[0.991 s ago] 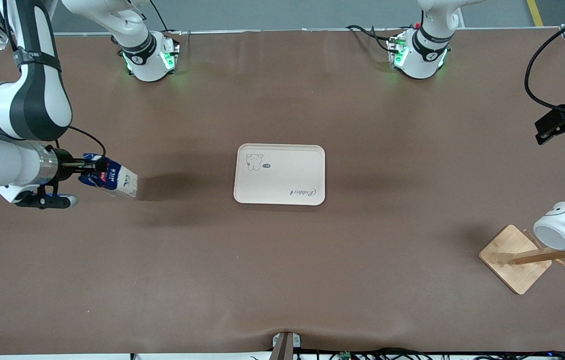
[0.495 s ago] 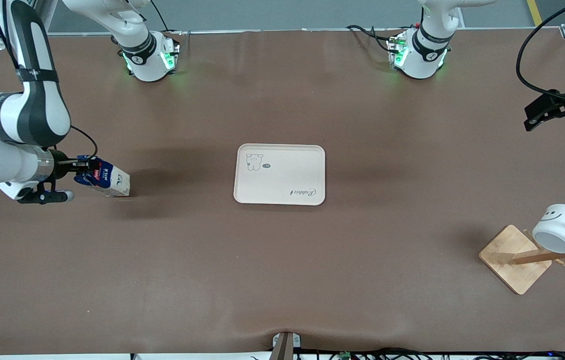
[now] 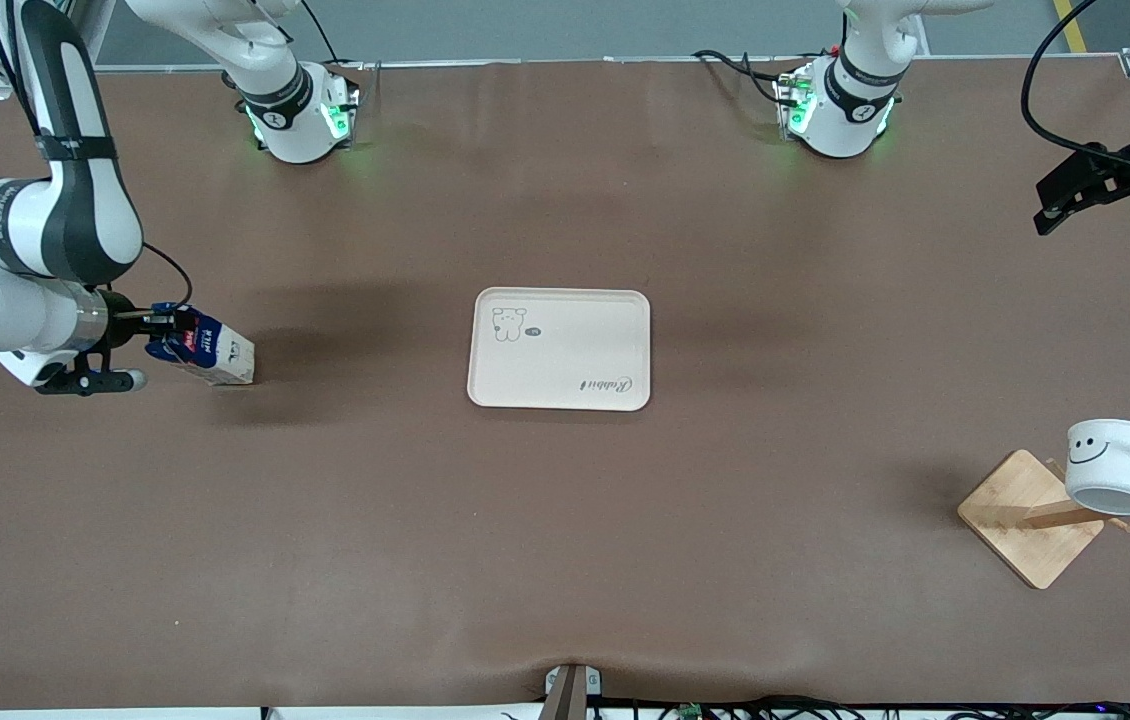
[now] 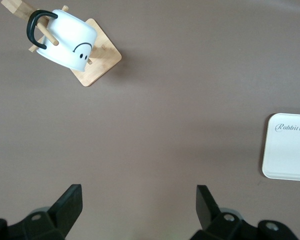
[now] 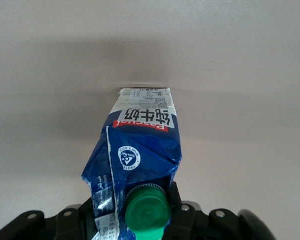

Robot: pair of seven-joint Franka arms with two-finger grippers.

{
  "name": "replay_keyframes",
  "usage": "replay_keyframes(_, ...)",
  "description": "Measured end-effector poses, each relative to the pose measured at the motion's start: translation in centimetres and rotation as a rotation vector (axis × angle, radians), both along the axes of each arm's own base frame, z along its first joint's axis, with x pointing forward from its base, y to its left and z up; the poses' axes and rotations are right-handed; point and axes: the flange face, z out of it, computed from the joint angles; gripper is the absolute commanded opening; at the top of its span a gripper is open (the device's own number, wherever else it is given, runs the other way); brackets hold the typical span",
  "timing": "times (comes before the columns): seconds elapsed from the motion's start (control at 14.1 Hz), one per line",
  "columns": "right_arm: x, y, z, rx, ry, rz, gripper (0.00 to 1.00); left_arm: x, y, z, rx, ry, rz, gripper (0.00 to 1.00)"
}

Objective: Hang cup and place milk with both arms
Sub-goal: 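Lower the carton onto the table and open the right gripper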

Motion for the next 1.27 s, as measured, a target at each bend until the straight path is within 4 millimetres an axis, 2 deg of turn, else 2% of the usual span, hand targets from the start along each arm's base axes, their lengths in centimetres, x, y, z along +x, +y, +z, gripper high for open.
replay_keyframes(0.14,-0.1,-0.3,-0.2,-0.001,-0.003,-0.005,0.03,0.1,0.0,-0.4,0.0,0.006,-0.005,1.0)
replay_keyframes(0.28,-0.5,-0.4,-1.1,-0.003,-0.009,-0.005,0.7,0.1,-0.2,-0.7,0.0,0.01,-0.009,1.0)
replay_keyframes(0.35,-0.7,-0.4,-1.0,-0.002,-0.014,-0.005,0.89,0.1,-0.3,-0.7,0.0,0.011,-0.01,1.0)
replay_keyframes(0.42,-0.9,-0.4,-1.1,-0.002,-0.015,-0.005,1.0,0.1,-0.4,-0.7,0.0,0.012,-0.011,1.0)
replay_keyframes(0.64,-1.6,-0.2,-2.2,0.002,0.005,0.0,1.0,0.0,-0.4,-0.7,0.0,0.012,-0.011,1.0)
replay_keyframes(0.99,-1.7,-0.1,-2.1,0.008,0.026,0.009,1.0,-0.1,-0.7,-0.4,0.0,0.007,-0.016,1.0)
replay_keyframes(1.13,-1.3,0.0,-1.1,0.009,0.031,0.01,1.0,-0.1,-0.7,-0.4,0.0,0.006,-0.016,1.0)
replay_keyframes(1.27,-0.2,0.1,1.5,0.01,0.021,0.017,1.0,-0.2,-0.6,-0.3,0.0,0.005,-0.016,1.0)
